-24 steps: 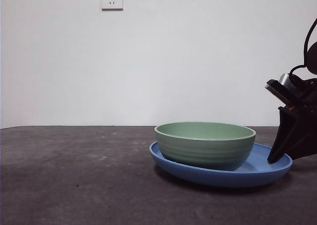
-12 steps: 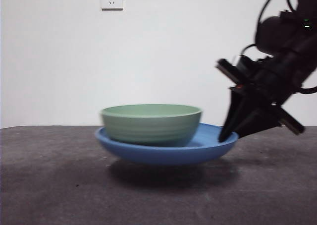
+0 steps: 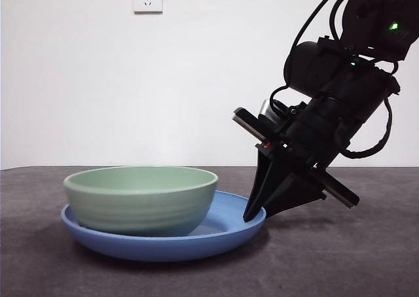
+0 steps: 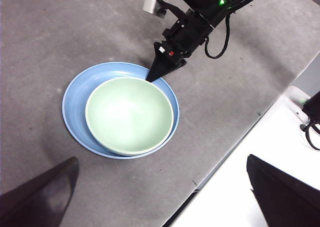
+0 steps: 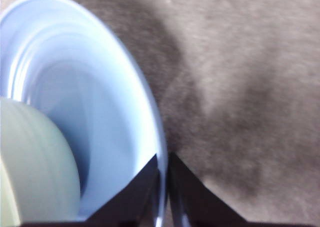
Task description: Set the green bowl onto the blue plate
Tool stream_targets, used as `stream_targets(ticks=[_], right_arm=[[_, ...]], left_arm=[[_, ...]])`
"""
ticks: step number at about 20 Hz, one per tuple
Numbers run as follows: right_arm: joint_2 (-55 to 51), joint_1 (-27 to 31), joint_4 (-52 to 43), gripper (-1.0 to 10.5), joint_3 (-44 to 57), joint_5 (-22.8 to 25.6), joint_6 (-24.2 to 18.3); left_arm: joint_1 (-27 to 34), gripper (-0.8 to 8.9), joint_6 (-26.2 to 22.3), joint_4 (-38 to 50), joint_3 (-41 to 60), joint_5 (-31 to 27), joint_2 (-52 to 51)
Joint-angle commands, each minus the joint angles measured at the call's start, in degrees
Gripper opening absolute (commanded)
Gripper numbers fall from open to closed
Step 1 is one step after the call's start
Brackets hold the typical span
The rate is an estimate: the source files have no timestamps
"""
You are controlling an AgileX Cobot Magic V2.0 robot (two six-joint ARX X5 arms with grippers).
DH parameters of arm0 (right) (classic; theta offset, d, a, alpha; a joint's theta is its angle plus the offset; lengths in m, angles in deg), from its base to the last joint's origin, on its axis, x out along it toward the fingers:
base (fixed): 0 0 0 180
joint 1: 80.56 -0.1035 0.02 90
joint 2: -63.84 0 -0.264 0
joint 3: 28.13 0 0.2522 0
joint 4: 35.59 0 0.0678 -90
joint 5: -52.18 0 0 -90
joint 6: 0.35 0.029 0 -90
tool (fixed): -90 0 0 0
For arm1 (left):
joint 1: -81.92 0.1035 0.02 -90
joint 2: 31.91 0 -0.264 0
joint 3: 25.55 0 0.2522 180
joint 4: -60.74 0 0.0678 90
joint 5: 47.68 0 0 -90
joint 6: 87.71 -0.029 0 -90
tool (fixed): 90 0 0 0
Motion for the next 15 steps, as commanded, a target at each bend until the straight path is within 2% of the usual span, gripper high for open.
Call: stream_targets(ticks=[1, 3, 9, 12, 15], right_arm=[[0.9, -0.4, -0.7, 1.2, -1.0, -0.2, 0.7], [0.8, -0.4, -0.7, 2.4, -1.1, -0.1, 0.7], [-3.2, 2.4, 2.1, 2.6, -1.9, 3.5, 0.2], [-9.3, 4.6, 6.7, 3.9, -2.3, 3.8, -1.0], [-18.8, 5.4, 14.5, 5.4, -2.3, 4.8, -4.2]], left_arm=[[-0.2, 5.62, -0.1, 0.2, -0.7, 0.1, 0.3], [-0.2, 5.62, -0.1, 0.3, -0.7, 0.1, 0.3], [-0.2, 5.62, -0.1, 0.3, -0.7, 0.1, 0.3], [-0.5, 5.62, -0.1, 0.3, -0.7, 0.1, 0.3], [-1.9, 5.62, -0.1, 0.3, -0.7, 0.1, 0.3]])
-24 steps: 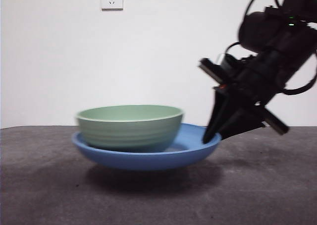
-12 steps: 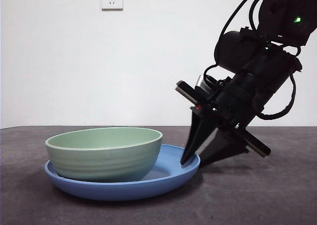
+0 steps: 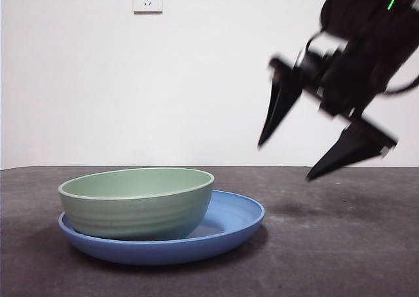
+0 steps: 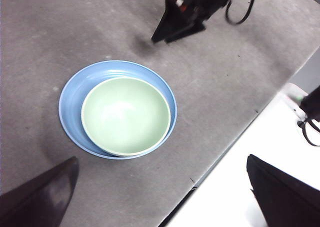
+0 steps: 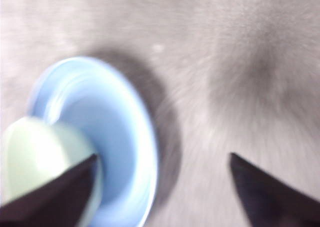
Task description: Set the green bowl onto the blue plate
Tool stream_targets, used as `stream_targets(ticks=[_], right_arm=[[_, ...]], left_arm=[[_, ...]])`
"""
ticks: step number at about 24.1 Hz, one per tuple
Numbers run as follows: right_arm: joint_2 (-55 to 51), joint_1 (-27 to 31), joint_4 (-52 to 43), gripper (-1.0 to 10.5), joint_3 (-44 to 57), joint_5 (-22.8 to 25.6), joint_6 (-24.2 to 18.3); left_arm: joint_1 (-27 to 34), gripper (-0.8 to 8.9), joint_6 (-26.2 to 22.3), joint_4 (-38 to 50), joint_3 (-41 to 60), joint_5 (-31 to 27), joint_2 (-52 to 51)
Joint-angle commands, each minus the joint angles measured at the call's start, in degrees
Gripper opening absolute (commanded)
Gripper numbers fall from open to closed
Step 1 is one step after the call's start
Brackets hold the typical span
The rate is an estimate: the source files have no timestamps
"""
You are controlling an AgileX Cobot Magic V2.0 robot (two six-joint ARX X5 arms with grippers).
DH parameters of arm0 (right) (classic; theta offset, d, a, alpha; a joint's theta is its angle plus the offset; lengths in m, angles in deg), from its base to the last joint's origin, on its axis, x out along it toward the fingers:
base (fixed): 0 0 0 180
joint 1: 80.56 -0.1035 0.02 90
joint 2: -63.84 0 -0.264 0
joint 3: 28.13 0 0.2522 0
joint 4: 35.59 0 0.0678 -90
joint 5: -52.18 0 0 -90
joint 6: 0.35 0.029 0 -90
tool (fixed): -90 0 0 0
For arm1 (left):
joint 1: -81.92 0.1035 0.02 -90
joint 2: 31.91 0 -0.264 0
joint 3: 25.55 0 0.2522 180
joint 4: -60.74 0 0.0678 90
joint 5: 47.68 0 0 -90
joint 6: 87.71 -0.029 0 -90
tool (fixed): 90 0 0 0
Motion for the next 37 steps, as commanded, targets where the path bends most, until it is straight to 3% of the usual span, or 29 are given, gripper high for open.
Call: stream_targets(ticks=[1, 8, 15, 23, 34, 36, 37], right_arm=[[-8.0, -0.3, 6.8, 5.9, -1.2, 1.7, -3.7], [-36.1, -3.5, 29.3, 6.2, -1.2, 6.8, -11.0], [-48.7, -6.0, 36.0, 6.2, -1.2, 7.0, -11.7], [-55.5, -6.0, 36.5, 6.1, -1.2, 9.6, -12.5], [-55.8, -6.0, 36.5, 6.1, -1.2, 9.5, -12.8], [-55.8, -6.0, 36.5, 6.0, -1.2, 9.2, -12.8], [-55.8, -6.0, 36.5, 5.5, -1.2, 8.9, -12.8]], left_arm=[[-1.3, 5.62, -0.1, 0.6, -0.7, 0.1, 0.3], [-1.7, 5.62, -0.1, 0.6, -0.7, 0.1, 0.3], [-1.7, 5.62, 0.0, 0.6, -0.7, 0.1, 0.3], [-1.7, 5.62, 0.2, 0.6, -0.7, 0.1, 0.3], [-1.7, 5.56, 0.1, 0.7, -0.7, 0.1, 0.3], [-1.7, 5.08, 0.1, 0.6, -0.7, 0.1, 0.3], [-1.7, 4.29, 0.1, 0.6, -0.7, 0.1, 0.3]])
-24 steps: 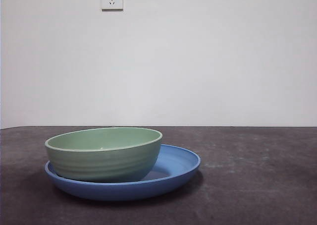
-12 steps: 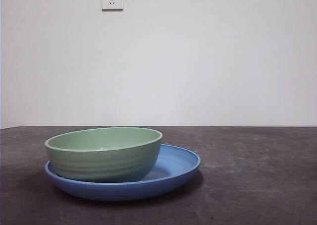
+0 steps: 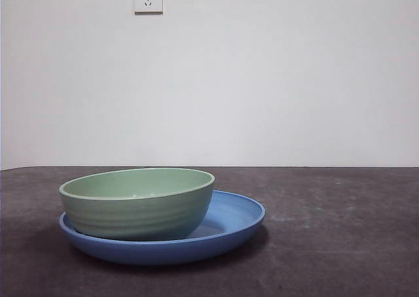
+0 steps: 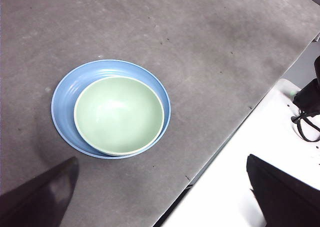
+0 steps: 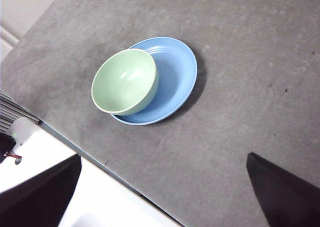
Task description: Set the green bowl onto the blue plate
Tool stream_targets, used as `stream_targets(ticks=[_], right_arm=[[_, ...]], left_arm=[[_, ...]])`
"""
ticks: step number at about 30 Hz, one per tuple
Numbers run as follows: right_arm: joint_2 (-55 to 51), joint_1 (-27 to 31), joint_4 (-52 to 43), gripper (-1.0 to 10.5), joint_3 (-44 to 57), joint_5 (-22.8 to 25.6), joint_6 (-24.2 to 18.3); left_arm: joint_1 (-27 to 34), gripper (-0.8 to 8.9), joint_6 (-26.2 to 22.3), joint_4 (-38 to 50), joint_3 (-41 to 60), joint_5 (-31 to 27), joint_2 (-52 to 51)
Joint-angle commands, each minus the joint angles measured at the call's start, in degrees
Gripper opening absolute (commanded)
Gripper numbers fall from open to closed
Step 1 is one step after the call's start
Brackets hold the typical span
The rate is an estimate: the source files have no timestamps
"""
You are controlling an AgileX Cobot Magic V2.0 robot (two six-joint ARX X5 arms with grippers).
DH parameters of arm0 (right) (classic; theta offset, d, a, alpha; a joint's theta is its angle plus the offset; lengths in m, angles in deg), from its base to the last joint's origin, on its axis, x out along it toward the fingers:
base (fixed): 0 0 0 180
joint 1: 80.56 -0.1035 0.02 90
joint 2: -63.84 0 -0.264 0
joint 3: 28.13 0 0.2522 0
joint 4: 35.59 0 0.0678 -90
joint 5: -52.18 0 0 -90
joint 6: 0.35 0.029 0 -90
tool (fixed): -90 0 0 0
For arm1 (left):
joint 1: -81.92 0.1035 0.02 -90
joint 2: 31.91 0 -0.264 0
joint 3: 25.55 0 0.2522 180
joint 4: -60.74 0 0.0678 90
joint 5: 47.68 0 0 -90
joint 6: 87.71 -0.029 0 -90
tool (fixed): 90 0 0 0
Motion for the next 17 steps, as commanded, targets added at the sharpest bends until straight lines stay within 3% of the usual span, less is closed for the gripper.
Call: stream_targets(ticks=[1, 3, 4, 5, 17], right_arm=[[0.3, -0.3, -0.4, 4.5, -1.0, -0.6, -0.5], [0.3, -0.3, -0.3, 1.0, -1.0, -0.8, -0.5], [0.3, -0.3, -0.3, -0.2, -1.0, -0.8, -0.6], [0.3, -0.3, -0.4, 0.2, -1.0, -0.4, -0.6], [0.3, -0.3, -0.5, 0.2, -1.0, -0.2, -0.7]], left_arm=[[-0.4, 2.98, 0.1, 0.5, -0.7, 0.1, 0.3], [-0.4, -0.14, 0.2, 0.4, -0.7, 0.1, 0.3], [-0.4, 0.33, 0.2, 0.5, -0.7, 0.1, 0.3], [-0.4, 0.29, 0.2, 0.5, -0.7, 0.1, 0.3], [-0.4, 0.29, 0.1, 0.6, -0.7, 0.1, 0.3]])
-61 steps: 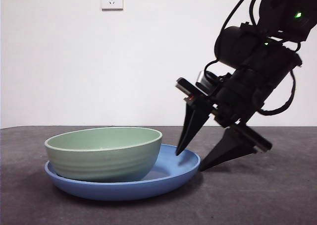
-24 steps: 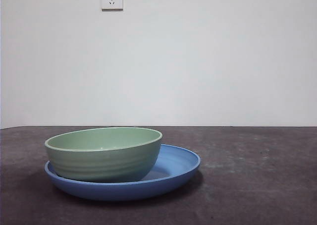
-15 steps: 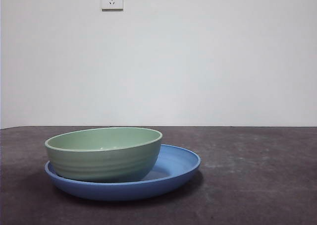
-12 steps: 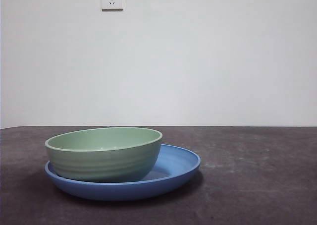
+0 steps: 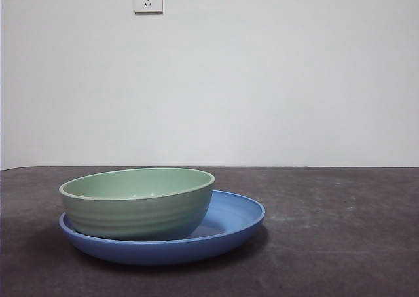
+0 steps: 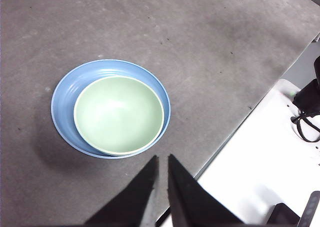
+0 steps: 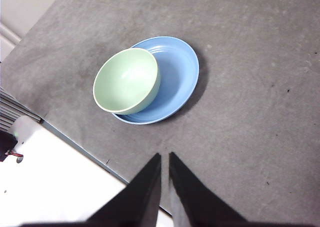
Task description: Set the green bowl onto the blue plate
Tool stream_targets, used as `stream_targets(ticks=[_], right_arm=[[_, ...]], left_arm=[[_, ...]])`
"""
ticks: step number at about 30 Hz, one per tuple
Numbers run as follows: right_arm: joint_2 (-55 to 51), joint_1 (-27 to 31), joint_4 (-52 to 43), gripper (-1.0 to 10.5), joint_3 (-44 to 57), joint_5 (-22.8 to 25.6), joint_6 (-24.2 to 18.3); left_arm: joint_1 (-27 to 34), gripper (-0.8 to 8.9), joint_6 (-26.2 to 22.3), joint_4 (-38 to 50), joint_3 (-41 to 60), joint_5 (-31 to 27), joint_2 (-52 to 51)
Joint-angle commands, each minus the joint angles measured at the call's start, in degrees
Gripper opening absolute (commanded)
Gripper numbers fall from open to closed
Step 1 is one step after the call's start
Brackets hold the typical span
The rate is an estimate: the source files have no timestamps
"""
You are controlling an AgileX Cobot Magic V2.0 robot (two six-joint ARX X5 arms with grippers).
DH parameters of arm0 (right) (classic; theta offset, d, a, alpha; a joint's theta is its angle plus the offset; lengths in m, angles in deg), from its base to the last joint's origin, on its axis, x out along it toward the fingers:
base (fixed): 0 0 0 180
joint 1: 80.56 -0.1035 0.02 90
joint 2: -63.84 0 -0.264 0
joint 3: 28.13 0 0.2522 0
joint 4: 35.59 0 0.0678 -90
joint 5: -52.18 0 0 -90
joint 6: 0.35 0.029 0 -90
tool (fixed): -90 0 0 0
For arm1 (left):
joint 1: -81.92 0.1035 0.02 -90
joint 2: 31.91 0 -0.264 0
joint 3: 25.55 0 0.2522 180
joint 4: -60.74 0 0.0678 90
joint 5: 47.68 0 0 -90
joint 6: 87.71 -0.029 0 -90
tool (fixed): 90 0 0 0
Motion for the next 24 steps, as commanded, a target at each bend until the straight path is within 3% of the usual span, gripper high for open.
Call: stream_targets(ticks=[1, 6, 12, 18, 22, 24], right_arm=[[0.3, -0.3, -0.6, 0.2, -1.0, 0.0, -0.7], [0.3, -0.3, -0.6, 0.2, -1.0, 0.0, -0.7], [0.3, -0.3, -0.6, 0.2, -1.0, 0.1, -0.6], [0.3, -0.3, -0.6, 0.2, -1.0, 0.0, -0.7], [0.3, -0.3, -0.6, 0.2, -1.0, 0.0, -0.7], [0.3, -0.3, -0.6, 0.2, -1.0, 0.0, -0.7]], left_arm=[[-0.4, 0.29, 0.0, 0.6, -0.7, 0.1, 0.3], [1.1, 0.28, 0.0, 0.9, -0.3, 0.1, -1.2], [11.7, 0.27, -0.7, 3.4, 1.1, -1.1, -5.0], [24.8, 0.28, -0.7, 23.7, 15.3, -3.1, -12.1], [28.5, 0.28, 0.0, 40.3, 29.4, -4.9, -15.4], [29.8, 0.28, 2.7, 47.3, 36.9, -6.9, -17.1]])
